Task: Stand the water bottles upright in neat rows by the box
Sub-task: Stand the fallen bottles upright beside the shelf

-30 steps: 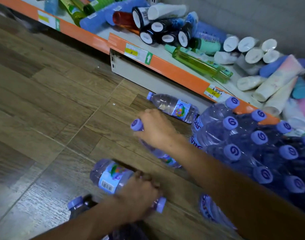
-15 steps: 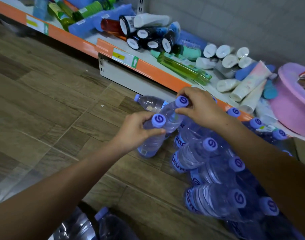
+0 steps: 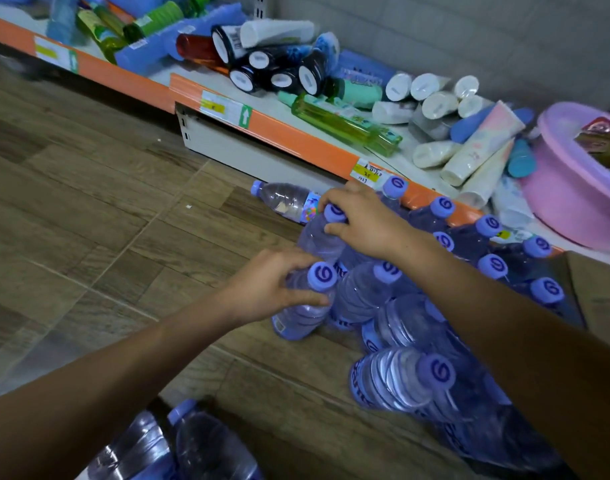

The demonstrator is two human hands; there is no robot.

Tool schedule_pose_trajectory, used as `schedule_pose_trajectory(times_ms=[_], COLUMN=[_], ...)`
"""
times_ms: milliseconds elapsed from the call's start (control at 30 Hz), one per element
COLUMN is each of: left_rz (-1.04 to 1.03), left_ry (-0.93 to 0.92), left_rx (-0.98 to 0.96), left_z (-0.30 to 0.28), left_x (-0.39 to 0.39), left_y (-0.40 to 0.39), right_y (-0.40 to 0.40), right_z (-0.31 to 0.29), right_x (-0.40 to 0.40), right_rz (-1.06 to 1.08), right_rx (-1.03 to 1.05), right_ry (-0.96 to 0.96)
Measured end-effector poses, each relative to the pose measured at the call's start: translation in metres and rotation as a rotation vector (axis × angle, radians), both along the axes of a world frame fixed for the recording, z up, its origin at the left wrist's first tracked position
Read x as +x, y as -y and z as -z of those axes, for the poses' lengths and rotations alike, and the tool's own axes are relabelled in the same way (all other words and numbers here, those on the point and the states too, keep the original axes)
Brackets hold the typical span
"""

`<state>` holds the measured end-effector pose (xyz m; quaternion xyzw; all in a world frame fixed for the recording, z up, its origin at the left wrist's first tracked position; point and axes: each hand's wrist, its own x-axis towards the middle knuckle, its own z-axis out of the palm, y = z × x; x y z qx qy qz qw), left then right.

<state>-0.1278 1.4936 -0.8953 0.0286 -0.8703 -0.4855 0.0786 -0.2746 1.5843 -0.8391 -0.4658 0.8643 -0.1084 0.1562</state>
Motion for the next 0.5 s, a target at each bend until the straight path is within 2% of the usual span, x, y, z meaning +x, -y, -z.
schedule_pose_trajectory(times_ms=[233,400,500], left_rz=[0.276,0.161,0.211], left_ry=[0.009,-0.010,-0.023], left_rx=[-0.001,0.079,0.038], left_z=[0.001,0.005,0.001], left_x=[0.005,0.002,0.003], left_y=[-0.058,-0.063,-0.065], right_y=[-0.013,-0.024,-0.030], right_z=[-0.011,-0.019,-0.018], right_x=[-0.003,-0.002,0.001], right_rz=[0.011,-0.055,-0.061], right_rx=[-0.064,-0.088,-0.080], right_ry=[0.041,0.043,0.036])
